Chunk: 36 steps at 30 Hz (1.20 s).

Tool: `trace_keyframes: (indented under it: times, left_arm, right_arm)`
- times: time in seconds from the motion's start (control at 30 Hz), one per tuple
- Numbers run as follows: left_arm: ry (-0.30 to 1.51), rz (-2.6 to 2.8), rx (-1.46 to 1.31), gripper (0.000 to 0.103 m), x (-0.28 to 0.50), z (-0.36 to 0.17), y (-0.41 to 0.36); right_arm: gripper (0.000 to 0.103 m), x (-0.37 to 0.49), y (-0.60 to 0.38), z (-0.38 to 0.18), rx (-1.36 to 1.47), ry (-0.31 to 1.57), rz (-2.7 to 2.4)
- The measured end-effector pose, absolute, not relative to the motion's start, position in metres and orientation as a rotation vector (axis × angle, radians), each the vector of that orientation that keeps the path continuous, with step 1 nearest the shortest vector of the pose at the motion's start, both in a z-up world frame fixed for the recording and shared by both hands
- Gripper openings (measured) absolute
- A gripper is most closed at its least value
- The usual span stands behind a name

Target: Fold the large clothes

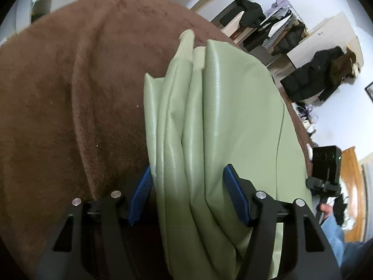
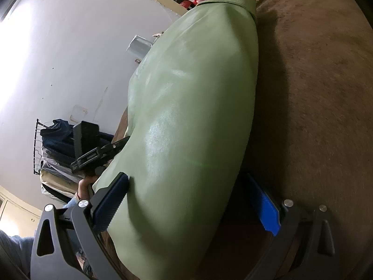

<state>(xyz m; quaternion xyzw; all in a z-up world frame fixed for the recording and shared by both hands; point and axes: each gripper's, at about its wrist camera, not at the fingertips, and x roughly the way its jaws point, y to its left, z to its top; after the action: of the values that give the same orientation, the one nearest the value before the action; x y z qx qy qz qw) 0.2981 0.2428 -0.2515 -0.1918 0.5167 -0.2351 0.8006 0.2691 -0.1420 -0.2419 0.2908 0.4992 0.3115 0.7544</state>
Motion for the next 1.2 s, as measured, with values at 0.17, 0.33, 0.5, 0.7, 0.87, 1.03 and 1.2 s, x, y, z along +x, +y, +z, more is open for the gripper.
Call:
trace_keyframes:
  times: [0.17,0.33,0.5,0.7,0.87,1.03,1.2]
  left_arm:
    - [1.110,-0.531,-0.446,0.062,0.298,-0.256,0.244]
    - [1.129,-0.569,-0.438,0.062,0.297,-0.253,0.233]
    - [1.115,-0.580,-0.439,0.062,0.295,-0.245,0.224]
    - [1.076,-0.551,-0.292,0.062,0.291,-0.220,0.199]
    - [1.040,-0.569,-0.234,0.063,0.287,-0.201,0.189]
    - [1.125,-0.521,-0.251,0.067,0.301,-0.220,0.193]
    - [1.156,-0.491,-0.378,0.068,0.311,-0.252,0.210]
  right_arm:
    - [0.097,0.275,-0.132,-0.241,0.622,1.089,0.688]
    - [0.098,0.283,-0.124,-0.244,0.599,1.094,0.693]
    - [0.094,0.282,-0.128,-0.245,0.593,1.091,0.699]
    - [0.092,0.284,-0.130,-0.248,0.600,1.089,0.713]
    - [0.091,0.286,-0.133,-0.249,0.601,1.088,0.723]
    - [0.090,0.287,-0.131,-0.249,0.594,1.082,0.719]
    - [0.083,0.288,-0.129,-0.249,0.573,1.089,0.696]
